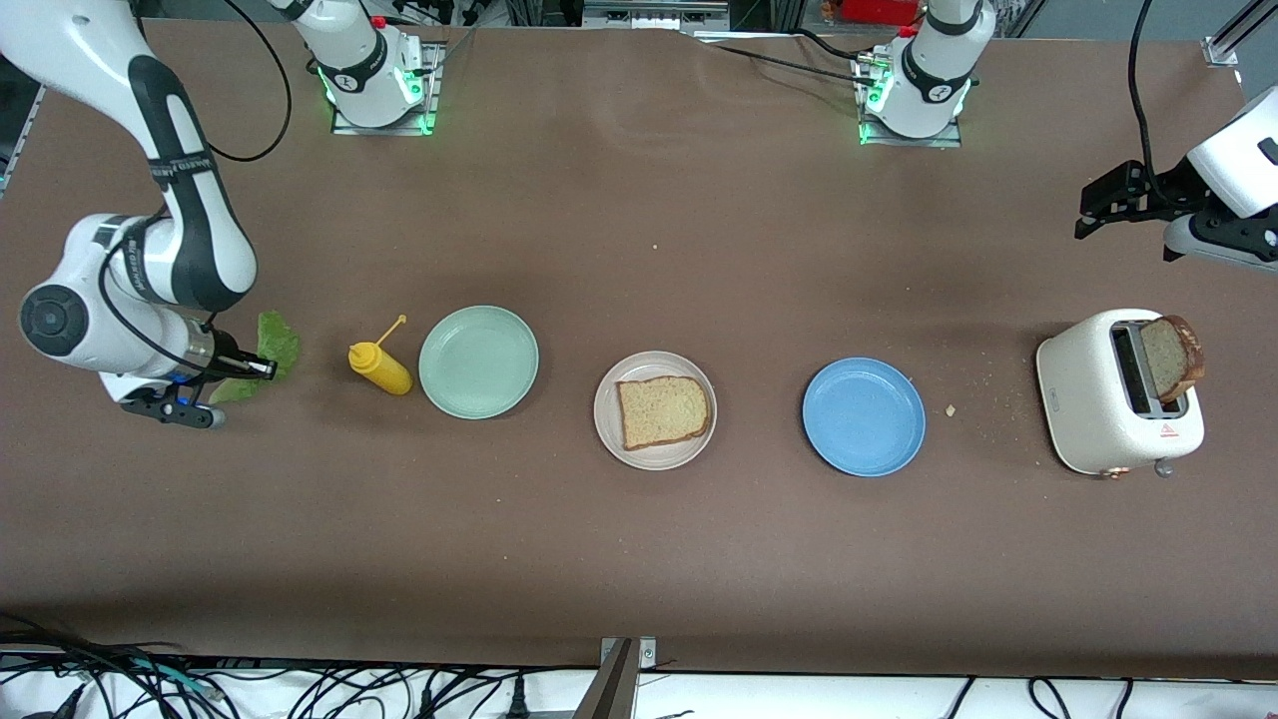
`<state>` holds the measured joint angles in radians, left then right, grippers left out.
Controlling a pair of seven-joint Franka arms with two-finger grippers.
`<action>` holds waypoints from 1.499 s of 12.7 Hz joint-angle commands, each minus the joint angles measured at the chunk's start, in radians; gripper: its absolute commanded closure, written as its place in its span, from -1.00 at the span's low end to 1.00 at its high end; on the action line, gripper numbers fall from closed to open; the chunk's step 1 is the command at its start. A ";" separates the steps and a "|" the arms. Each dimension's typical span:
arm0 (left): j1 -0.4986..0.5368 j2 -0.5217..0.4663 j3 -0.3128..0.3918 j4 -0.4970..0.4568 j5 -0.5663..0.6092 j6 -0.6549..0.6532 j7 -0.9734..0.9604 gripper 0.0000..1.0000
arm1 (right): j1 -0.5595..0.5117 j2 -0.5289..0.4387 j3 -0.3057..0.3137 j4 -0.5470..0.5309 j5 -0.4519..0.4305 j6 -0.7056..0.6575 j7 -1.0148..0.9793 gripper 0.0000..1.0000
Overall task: Make sandwich in beige plate with both arms
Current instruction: 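Carry the lettuce leaf with the right gripper over the bread slice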
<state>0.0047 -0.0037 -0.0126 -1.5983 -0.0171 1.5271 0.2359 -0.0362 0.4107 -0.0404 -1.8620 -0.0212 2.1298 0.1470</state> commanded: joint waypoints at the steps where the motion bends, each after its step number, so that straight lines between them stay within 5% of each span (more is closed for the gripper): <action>1: 0.004 0.007 -0.003 0.017 -0.004 -0.005 0.003 -1.00 | 0.032 -0.050 -0.001 0.053 -0.022 -0.091 0.000 0.88; 5: 0.006 0.005 -0.003 0.030 0.009 -0.008 0.003 -1.00 | 0.090 -0.125 0.000 0.127 0.000 -0.207 -0.004 0.88; 10: -0.002 0.010 -0.010 0.044 0.034 -0.007 0.005 -1.00 | 0.191 -0.161 0.000 0.257 0.161 -0.361 -0.006 0.87; 14: 0.004 0.019 -0.006 0.046 0.032 -0.005 0.006 -1.00 | 0.300 -0.142 0.000 0.262 0.184 -0.320 0.006 0.86; 19: 0.003 0.019 -0.007 0.046 0.034 -0.005 0.006 -1.00 | 0.436 -0.049 0.000 0.262 0.354 -0.133 0.012 0.85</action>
<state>0.0050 0.0043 -0.0158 -1.5772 -0.0060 1.5282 0.2360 0.3410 0.3177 -0.0305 -1.6168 0.3011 1.9353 0.1514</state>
